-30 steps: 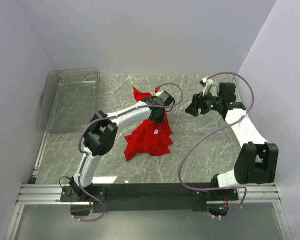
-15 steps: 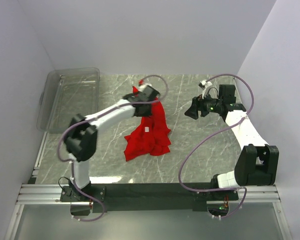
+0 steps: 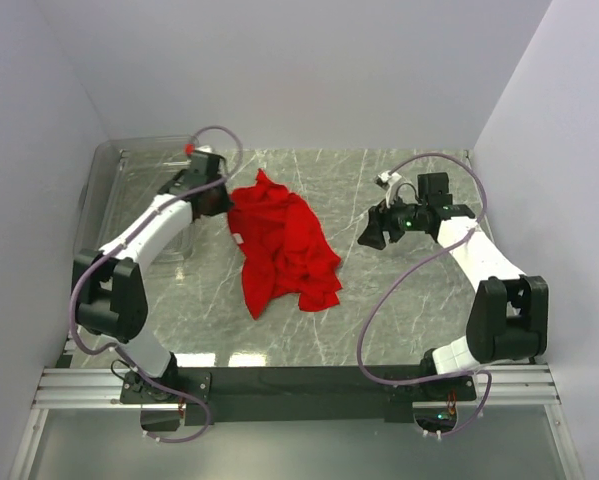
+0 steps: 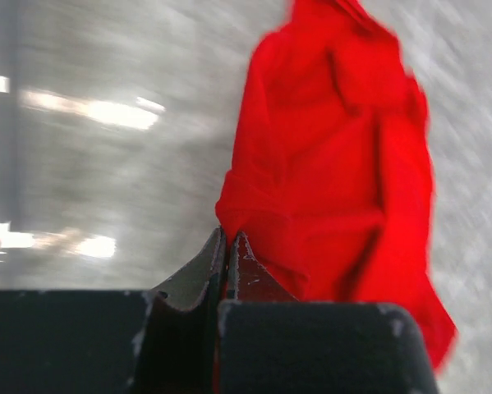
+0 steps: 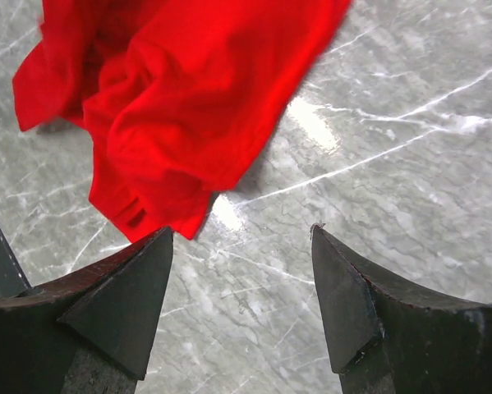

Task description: Fold and stack the t-shirts

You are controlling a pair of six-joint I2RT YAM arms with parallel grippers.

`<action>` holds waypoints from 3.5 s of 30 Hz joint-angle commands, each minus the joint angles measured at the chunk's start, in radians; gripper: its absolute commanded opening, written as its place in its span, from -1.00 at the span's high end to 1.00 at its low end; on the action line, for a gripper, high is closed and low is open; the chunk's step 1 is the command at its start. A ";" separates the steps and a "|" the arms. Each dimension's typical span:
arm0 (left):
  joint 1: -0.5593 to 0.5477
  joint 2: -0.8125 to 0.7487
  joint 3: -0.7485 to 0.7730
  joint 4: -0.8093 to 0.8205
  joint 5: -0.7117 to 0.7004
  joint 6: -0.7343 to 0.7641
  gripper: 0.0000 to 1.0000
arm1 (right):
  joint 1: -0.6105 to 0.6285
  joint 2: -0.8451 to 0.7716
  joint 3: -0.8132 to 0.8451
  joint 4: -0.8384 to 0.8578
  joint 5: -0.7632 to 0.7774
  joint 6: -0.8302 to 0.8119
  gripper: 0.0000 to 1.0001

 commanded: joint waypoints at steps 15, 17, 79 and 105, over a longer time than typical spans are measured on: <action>0.135 0.083 0.452 -0.057 0.040 0.159 -0.63 | 0.268 0.077 0.068 -0.208 0.043 -0.345 -0.50; 0.136 -0.009 0.369 -0.068 0.095 0.155 -0.62 | 0.319 0.063 0.032 -0.165 0.072 -0.326 -0.50; 0.031 -0.338 -0.271 0.216 0.160 -0.204 0.99 | 0.096 0.479 0.660 0.111 1.023 0.137 0.05; -0.001 -0.411 -0.582 0.251 0.367 -0.239 -0.23 | 0.127 0.192 0.051 -0.145 0.516 -0.319 -0.25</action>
